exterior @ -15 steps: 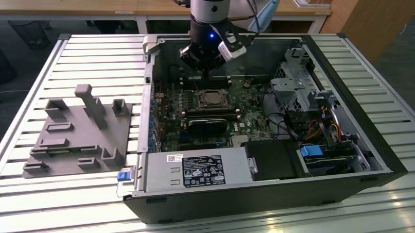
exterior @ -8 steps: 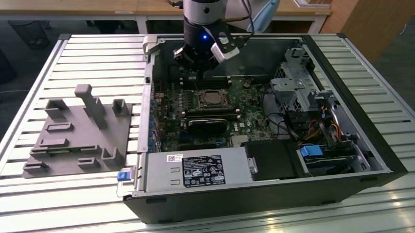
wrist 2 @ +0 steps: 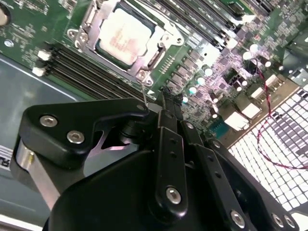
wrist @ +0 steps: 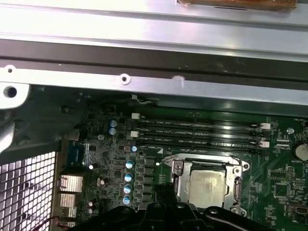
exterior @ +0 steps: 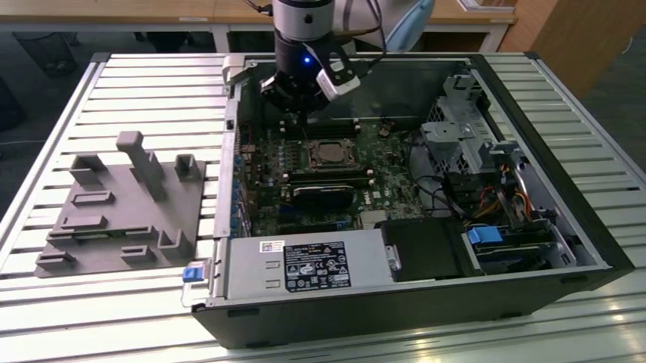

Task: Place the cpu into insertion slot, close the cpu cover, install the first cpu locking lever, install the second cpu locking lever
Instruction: 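Install the first cpu locking lever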

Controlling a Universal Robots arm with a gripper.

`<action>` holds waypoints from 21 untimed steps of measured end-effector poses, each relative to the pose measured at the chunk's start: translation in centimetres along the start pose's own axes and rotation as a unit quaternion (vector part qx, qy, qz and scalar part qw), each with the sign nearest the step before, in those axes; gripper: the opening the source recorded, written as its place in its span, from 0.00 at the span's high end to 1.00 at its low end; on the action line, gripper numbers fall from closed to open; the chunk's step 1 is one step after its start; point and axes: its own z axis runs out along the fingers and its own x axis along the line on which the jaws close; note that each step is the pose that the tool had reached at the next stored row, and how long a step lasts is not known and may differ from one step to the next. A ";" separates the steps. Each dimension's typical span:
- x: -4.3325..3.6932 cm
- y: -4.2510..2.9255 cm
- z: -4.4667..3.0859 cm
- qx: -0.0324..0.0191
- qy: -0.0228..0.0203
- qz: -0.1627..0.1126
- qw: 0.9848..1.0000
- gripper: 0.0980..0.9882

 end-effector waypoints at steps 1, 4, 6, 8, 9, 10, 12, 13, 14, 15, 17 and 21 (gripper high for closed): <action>0.19 0.03 0.05 0.000 0.000 0.000 1.000 0.99; 0.73 0.19 0.20 0.000 0.000 0.000 1.000 0.99; 1.03 0.36 0.28 0.000 0.000 0.000 1.000 0.99; 1.24 0.61 0.39 0.000 0.000 0.000 1.000 0.99; 1.32 0.75 0.44 0.000 0.000 0.000 1.000 0.99; 1.37 0.94 0.51 0.000 0.000 0.000 1.000 0.99; 1.43 1.44 0.64 0.000 0.000 0.000 1.000 0.99; 1.46 1.66 0.70 0.000 0.000 0.000 1.000 0.99; 1.47 1.87 0.78 0.000 0.000 0.000 1.000 0.99; 1.46 2.02 0.86 0.000 0.000 0.000 1.000 0.99; 1.43 2.23 0.98 0.000 0.000 0.000 1.000 0.99; 0.63 2.32 1.04 0.000 0.000 0.000 1.000 0.99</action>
